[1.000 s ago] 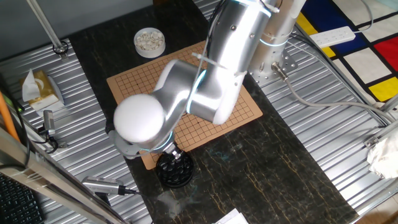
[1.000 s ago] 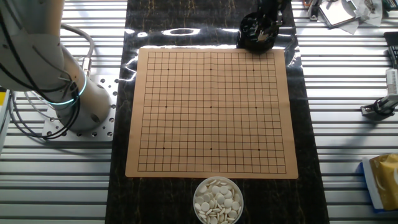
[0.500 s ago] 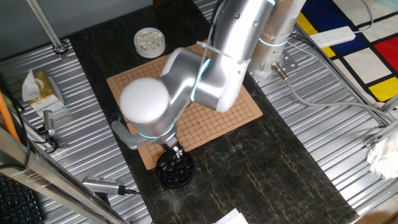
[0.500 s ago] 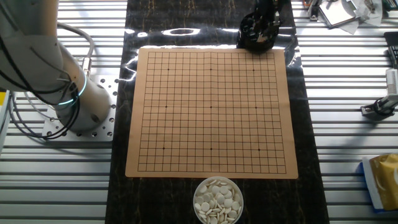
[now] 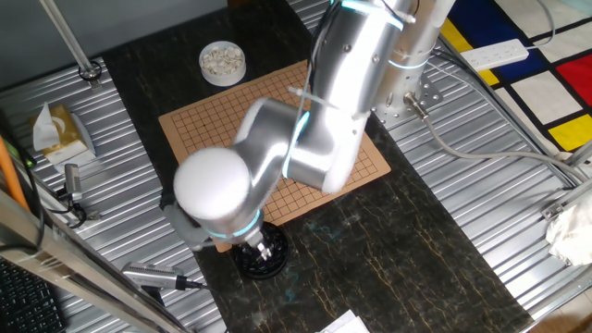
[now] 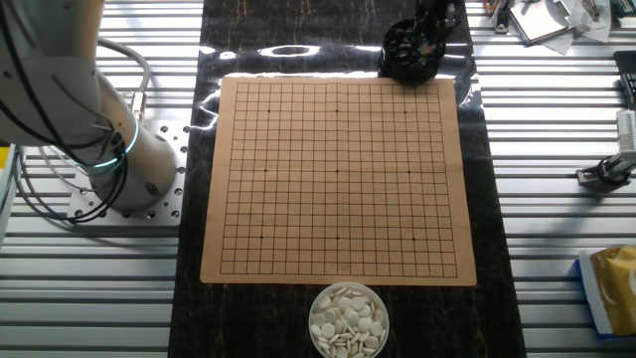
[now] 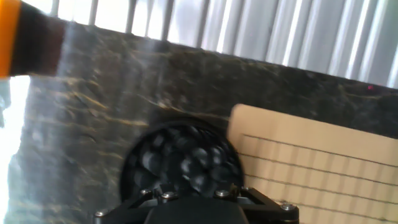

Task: Play the first move as black on the 3-4 point in the upper right corner of the Go board

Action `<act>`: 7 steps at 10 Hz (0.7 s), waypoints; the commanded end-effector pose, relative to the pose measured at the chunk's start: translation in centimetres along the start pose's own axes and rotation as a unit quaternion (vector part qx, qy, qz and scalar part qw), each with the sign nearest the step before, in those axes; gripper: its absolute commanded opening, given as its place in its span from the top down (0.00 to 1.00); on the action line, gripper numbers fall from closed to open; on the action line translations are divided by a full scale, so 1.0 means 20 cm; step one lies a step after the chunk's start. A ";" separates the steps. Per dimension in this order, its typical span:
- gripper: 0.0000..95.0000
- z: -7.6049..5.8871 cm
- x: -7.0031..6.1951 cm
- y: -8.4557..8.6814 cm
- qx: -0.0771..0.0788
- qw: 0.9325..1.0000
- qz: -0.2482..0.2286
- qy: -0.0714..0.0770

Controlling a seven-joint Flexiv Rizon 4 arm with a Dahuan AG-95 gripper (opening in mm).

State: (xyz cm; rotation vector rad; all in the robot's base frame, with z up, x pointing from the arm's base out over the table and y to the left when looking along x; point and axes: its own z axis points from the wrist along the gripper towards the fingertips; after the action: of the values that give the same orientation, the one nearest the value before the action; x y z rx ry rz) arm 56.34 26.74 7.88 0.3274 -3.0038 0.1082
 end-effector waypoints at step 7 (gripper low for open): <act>0.80 0.01 0.00 0.10 0.006 1.000 -0.007 0.005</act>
State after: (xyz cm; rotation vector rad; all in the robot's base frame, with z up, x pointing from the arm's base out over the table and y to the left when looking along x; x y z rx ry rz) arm 56.16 28.77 7.58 0.3488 -2.9869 0.1298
